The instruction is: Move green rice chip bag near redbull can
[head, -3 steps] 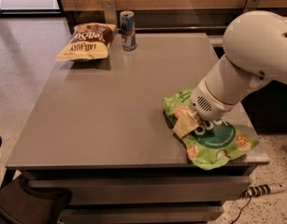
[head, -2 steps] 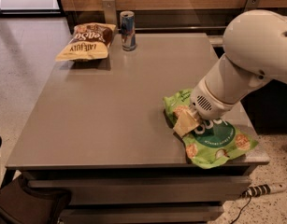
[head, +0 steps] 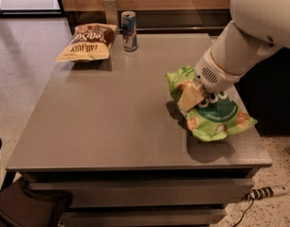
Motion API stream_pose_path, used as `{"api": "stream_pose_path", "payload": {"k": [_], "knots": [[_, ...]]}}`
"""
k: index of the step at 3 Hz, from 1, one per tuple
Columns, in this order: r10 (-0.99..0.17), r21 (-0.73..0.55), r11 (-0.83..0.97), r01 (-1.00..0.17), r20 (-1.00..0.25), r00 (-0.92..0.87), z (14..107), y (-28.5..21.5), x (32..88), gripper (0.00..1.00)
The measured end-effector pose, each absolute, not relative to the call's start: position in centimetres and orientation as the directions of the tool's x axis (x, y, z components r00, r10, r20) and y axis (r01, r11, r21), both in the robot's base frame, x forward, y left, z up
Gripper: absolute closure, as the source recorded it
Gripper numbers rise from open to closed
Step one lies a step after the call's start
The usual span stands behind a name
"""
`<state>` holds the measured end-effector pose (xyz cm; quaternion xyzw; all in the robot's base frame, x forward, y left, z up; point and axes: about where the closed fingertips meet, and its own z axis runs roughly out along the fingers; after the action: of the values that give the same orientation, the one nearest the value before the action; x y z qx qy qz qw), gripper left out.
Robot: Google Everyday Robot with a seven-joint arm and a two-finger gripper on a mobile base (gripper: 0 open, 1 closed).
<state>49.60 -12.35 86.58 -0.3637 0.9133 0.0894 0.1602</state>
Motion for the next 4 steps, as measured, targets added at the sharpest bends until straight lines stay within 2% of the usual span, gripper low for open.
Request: {"api": "stream_pose_path", "payload": {"k": [1,2,3,4], "knots": [[-0.634,-0.080,0.725,-0.684,-0.464,-0.619,94.8,-13.4,55.8,1.00],[-0.588,-0.139,0.742,-0.656,-0.605,-0.537,101.3,-13.9,61.5,1.00],[-0.503,-0.099,0.756,-0.648,-0.721,-0.477,102.5,-13.0,67.4,1.00],[-0.428,-0.052,0.782,-0.621,-0.769,-0.475,102.4,-12.2,72.8,1.00]]}}
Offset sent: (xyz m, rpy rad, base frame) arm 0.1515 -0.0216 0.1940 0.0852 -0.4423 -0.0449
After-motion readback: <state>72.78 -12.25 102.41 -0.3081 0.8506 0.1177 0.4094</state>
